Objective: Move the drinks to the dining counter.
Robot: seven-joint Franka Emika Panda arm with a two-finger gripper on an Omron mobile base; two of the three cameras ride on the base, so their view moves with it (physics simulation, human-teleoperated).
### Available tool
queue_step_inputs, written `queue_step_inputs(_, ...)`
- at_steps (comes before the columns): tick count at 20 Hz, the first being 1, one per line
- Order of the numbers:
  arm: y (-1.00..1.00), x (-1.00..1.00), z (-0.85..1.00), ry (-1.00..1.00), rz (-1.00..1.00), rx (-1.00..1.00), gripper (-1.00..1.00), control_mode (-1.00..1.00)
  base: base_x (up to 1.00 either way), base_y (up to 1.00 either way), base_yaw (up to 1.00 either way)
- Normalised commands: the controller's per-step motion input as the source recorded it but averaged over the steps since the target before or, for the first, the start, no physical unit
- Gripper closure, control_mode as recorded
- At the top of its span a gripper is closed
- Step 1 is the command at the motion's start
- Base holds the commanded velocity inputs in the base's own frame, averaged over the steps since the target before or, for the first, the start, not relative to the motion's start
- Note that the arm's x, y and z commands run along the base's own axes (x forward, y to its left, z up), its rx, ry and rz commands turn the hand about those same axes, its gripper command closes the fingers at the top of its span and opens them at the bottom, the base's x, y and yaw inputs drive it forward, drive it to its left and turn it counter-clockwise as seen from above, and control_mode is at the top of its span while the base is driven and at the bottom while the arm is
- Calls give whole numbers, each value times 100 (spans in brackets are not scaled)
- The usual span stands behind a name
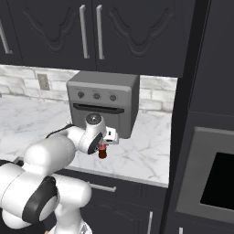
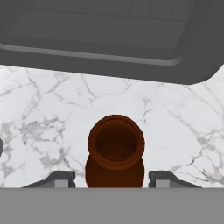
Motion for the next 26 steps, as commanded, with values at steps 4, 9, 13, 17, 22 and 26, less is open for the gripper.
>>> queue_step_inputs(4,0,0,0,0,0,0,100,-100,0,0,0)
queue_step_inputs(9,0,-3,0,0,0,0,100,-100,0,0,0)
queue_step_inputs(13,-5,-62,7,0,0,0,100,-100,0,0,0)
queue_step_inputs(17,-27,-65,43,0,0,0,100,-100,0,0,0)
queue_step_inputs(22,-15,-53,67,-3,0,0,100,-100,0,0,0)
queue_step_inputs(26,-3,-49,61,-4,0,1,100,-100,0,0,0)
